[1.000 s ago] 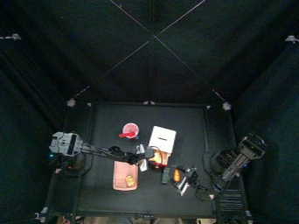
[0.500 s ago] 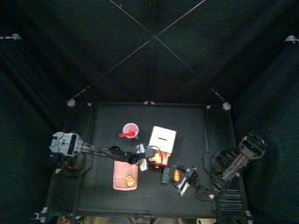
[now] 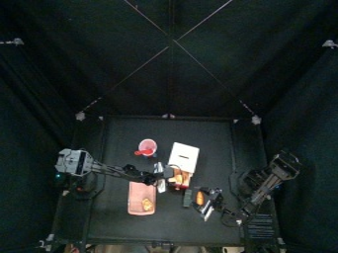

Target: Place squash half in drawer

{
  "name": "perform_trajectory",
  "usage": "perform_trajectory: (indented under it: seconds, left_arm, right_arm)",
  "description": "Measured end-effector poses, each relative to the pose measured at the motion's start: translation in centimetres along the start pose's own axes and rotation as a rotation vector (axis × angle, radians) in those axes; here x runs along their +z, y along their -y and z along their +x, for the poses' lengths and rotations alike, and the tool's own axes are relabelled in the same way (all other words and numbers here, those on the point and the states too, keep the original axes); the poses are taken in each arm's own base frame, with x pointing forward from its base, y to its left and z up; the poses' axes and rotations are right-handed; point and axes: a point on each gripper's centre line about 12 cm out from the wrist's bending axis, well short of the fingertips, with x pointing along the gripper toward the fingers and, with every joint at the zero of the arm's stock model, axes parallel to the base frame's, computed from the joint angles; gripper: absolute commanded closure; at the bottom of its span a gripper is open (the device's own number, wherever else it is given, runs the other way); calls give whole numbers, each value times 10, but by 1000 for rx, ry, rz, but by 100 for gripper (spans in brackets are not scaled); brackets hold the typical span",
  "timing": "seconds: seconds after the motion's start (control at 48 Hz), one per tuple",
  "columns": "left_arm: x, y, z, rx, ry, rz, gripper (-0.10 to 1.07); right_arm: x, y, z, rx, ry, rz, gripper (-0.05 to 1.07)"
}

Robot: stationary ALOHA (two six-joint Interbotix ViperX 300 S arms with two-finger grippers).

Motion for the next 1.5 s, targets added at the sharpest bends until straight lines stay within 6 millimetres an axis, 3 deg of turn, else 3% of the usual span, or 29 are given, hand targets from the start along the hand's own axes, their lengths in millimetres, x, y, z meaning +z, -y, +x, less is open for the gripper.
perform_trajectory:
  seconds: [1.5]
  left_arm:
    - [-3,0,-4,0,-3,7,9]
  right_arm:
    - [-2,1,1,-10,-13,4,5]
